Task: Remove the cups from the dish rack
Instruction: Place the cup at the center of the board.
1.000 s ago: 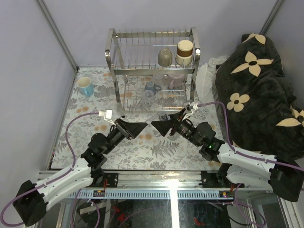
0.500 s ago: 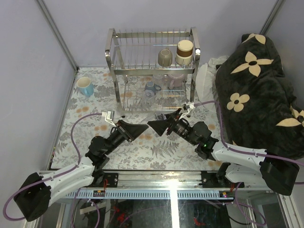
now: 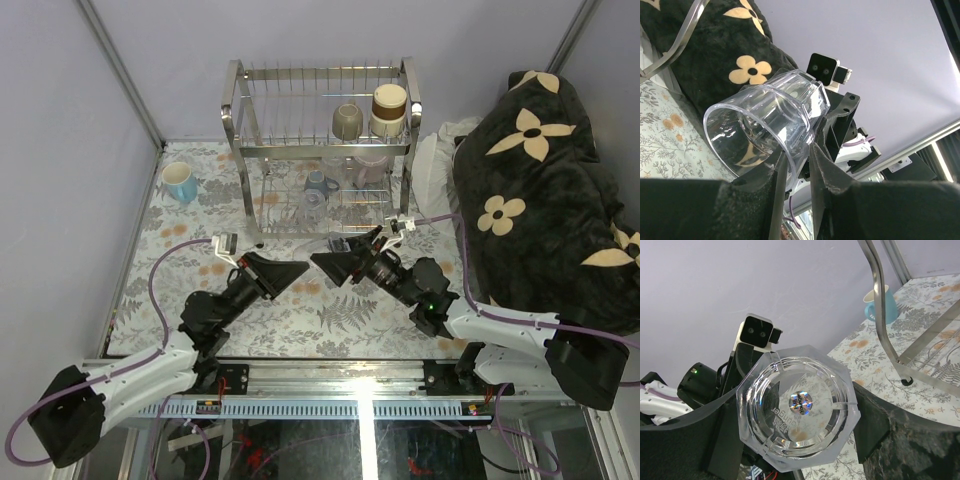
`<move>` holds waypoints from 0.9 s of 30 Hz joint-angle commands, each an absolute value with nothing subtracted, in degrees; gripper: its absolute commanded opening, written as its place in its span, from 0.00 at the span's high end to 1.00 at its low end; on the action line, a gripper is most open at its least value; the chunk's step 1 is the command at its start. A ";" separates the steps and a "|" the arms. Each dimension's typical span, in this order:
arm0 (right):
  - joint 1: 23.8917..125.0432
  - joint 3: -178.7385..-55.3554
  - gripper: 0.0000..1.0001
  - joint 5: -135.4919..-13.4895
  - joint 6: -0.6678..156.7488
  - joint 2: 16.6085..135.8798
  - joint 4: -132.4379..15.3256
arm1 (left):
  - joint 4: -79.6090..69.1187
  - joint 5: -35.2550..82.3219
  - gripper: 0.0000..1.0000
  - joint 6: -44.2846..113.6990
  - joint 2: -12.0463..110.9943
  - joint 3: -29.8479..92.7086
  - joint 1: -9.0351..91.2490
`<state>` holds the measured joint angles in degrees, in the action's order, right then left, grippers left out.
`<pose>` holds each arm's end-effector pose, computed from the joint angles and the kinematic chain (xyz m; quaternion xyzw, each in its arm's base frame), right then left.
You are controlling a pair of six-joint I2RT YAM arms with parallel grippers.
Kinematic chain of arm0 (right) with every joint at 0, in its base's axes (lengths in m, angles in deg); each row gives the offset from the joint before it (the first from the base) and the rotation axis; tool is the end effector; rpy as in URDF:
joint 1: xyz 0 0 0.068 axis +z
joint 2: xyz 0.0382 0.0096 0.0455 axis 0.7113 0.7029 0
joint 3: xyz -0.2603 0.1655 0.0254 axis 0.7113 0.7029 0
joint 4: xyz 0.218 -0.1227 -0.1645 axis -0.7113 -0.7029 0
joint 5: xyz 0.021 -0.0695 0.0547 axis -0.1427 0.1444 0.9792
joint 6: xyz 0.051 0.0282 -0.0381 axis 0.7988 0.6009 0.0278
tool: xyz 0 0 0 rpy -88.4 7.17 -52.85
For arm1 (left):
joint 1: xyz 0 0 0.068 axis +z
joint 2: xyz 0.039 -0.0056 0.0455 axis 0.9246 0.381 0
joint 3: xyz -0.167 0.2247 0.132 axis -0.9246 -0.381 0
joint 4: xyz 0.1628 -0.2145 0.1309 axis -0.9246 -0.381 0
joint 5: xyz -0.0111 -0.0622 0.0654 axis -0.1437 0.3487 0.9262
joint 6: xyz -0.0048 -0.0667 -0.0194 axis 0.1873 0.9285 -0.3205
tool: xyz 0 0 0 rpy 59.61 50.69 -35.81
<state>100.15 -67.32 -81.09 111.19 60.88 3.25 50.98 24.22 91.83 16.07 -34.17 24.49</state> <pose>0.1576 0.2253 0.2997 -0.0803 0.5578 0.6115 0.5555 0.1283 -0.1305 0.2496 -0.0684 0.5500 -0.7091 0.4358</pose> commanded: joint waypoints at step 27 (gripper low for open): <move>100.72 -65.74 0.39 -84.88 108.23 55.89 3.31 | 33.45 25.88 0.92 83.70 6.38 -24.82 24.26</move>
